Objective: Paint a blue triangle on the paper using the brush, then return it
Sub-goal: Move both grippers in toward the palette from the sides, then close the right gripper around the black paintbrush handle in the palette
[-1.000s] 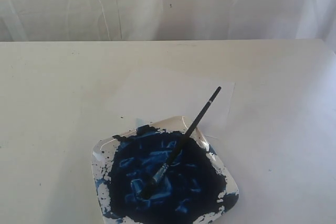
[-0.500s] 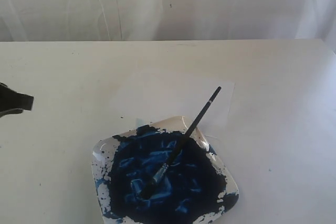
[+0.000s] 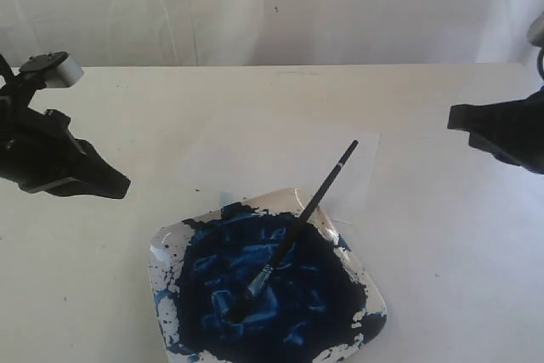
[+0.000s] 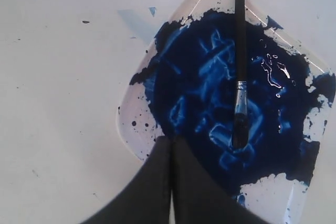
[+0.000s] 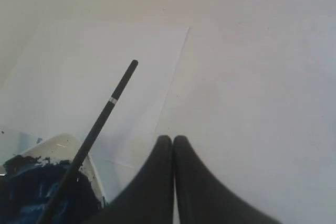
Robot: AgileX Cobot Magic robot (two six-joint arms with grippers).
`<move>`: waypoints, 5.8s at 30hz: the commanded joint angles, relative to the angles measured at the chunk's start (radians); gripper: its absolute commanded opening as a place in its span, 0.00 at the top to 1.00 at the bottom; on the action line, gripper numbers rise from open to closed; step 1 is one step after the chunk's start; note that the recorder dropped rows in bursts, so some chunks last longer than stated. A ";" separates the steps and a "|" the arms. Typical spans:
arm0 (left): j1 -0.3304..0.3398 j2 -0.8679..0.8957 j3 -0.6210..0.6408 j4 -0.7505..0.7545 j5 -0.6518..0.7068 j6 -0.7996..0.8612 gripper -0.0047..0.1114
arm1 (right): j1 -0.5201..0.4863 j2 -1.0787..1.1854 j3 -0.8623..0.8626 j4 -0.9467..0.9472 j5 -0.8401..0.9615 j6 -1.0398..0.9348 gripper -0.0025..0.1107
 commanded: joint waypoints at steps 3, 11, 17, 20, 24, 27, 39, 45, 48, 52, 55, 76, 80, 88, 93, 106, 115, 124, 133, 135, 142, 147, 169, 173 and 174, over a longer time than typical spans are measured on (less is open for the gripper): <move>-0.008 0.011 -0.004 -0.016 0.002 0.011 0.96 | 0.038 0.091 -0.005 0.115 -0.070 -0.023 0.98; -0.008 0.013 -0.004 -0.021 -0.027 0.011 0.96 | 0.038 0.135 -0.005 0.195 -0.071 -0.023 0.98; -0.008 0.053 -0.004 -0.070 -0.042 0.054 0.96 | 0.038 0.135 -0.005 0.244 -0.055 -0.023 0.98; -0.008 0.088 -0.004 -0.149 -0.042 0.119 0.96 | 0.038 0.135 -0.005 0.244 -0.057 -0.023 0.98; -0.008 0.134 -0.005 -0.319 -0.057 0.304 0.96 | 0.038 0.135 -0.005 0.244 -0.059 -0.023 0.98; -0.008 0.172 -0.005 -0.494 -0.095 0.453 0.96 | 0.038 0.135 -0.005 0.244 -0.061 -0.023 0.98; -0.008 0.337 -0.023 -0.952 -0.080 0.841 0.96 | 0.038 0.135 -0.005 0.244 -0.061 -0.023 0.98; -0.008 0.434 -0.121 -0.952 0.044 0.767 0.96 | 0.038 0.139 -0.005 0.255 -0.063 -0.023 0.98; -0.008 0.478 -0.181 -0.930 0.085 0.723 0.96 | 0.038 0.161 -0.005 0.255 -0.063 -0.023 0.98; -0.008 0.525 -0.245 -0.895 0.085 0.654 0.96 | 0.038 0.204 -0.005 0.261 -0.063 -0.023 0.98; -0.008 0.562 -0.277 -0.845 0.087 0.577 0.96 | 0.038 0.230 -0.005 0.268 -0.060 -0.023 0.98; -0.008 0.679 -0.295 -0.777 -0.124 0.563 0.96 | 0.038 0.237 -0.005 0.285 -0.048 -0.023 0.98; -0.008 0.679 -0.295 -0.777 -0.163 0.563 0.96 | 0.038 0.237 -0.005 0.293 -0.049 -0.023 0.98; -0.008 0.681 -0.295 -0.843 -0.177 0.638 0.96 | 0.038 0.237 -0.005 0.300 -0.045 -0.023 0.98; -0.008 0.697 -0.295 -0.858 -0.158 0.642 0.96 | 0.038 0.237 -0.005 0.300 -0.045 -0.023 0.98; -0.008 0.746 -0.295 -0.907 -0.118 0.720 0.96 | 0.038 0.237 -0.005 0.300 -0.043 -0.039 0.98; -0.008 0.746 -0.295 -0.904 -0.118 0.720 0.96 | 0.038 0.285 -0.005 0.943 0.247 -0.961 0.98; -0.008 0.746 -0.295 -0.904 -0.118 0.720 0.96 | 0.038 0.446 -0.013 1.118 0.191 -1.020 0.98; -0.008 0.746 -0.295 -0.904 -0.118 0.722 0.96 | 0.038 0.564 -0.073 1.118 0.182 -1.065 0.96; -0.008 0.746 -0.295 -0.904 -0.121 0.735 0.96 | 0.038 0.575 -0.085 1.118 0.188 -1.065 0.92; -0.008 0.746 -0.295 -0.904 -0.121 0.754 0.96 | 0.038 0.589 -0.132 1.118 0.187 -1.063 0.51; -0.008 0.746 -0.295 -0.904 -0.121 0.754 0.96 | 0.038 0.637 -0.173 1.118 0.209 -0.958 0.26; -0.008 0.746 -0.295 -0.904 -0.119 0.754 0.96 | 0.044 0.854 -0.324 1.118 0.415 -0.889 0.42; -0.008 0.746 -0.295 -0.904 -0.119 0.754 0.96 | 0.064 0.885 -0.340 1.118 0.423 -0.889 0.46; -0.008 0.746 -0.295 -0.904 -0.119 0.754 0.96 | 0.069 0.885 -0.340 1.118 0.419 -0.889 0.48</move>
